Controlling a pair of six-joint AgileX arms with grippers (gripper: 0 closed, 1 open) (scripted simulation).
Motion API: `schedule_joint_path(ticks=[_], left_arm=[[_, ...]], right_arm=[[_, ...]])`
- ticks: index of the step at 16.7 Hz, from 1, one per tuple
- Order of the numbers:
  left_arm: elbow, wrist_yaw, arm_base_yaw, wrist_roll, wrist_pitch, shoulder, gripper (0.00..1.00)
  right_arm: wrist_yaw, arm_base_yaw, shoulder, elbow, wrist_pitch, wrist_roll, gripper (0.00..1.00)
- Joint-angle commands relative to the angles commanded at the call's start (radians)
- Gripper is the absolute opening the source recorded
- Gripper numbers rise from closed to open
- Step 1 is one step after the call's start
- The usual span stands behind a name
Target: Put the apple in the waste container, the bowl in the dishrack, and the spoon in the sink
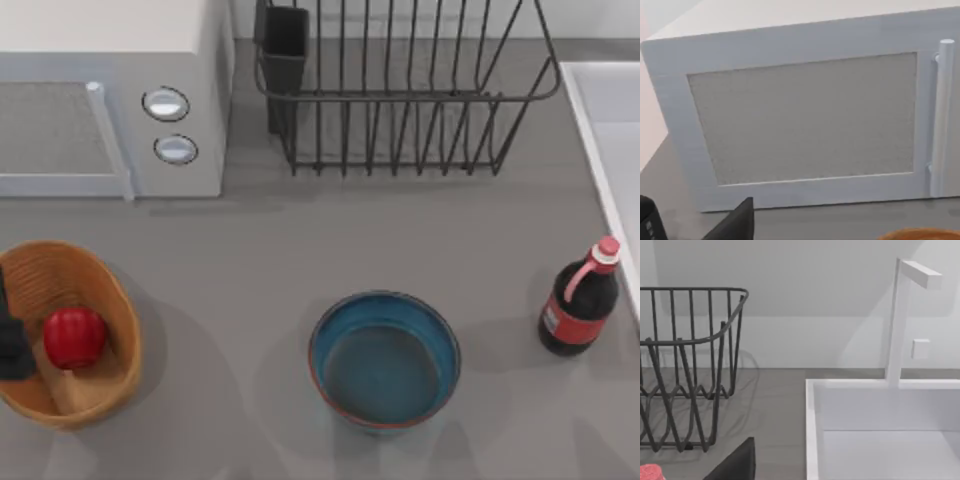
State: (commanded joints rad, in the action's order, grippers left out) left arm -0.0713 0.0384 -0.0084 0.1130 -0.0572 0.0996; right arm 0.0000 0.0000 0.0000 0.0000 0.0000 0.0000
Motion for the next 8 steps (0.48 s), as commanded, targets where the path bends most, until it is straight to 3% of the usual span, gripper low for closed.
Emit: schedule_joint_path(ticks=[3, 8], left_arm=[[0.064, -0.034, 0.008, -0.1, 0.051, -0.089, 1.0], [0.071, -0.038, 0.008, -0.113, 0.057, -0.1, 1.0]], right_arm=[[0.0, 0.0, 0.0, 0.0, 0.0, 0.0, 1.0], [0.0, 0.0, 0.0, 0.0, 0.0, 0.0, 1.0]])
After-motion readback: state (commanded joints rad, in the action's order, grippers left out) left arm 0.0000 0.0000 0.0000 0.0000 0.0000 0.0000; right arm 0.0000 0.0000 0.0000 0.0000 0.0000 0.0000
